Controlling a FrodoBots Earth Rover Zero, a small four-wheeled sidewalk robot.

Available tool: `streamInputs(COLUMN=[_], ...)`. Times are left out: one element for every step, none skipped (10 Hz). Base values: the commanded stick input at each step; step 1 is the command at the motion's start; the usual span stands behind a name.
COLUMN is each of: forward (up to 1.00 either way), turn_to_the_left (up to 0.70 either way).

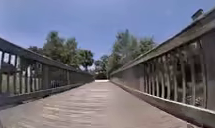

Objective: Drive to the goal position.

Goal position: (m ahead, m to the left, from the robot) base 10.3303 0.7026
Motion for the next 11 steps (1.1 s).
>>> streamInputs(forward=[0.70,0.70,0.70,0.70,0.70,0.70,0.70,0.70,0.70,0.70,0.70], turn_to_the_left=[0.00,0.00,0.00,0.00,0.00,0.00,0.00,0.00,0.00,0.00,0.07])
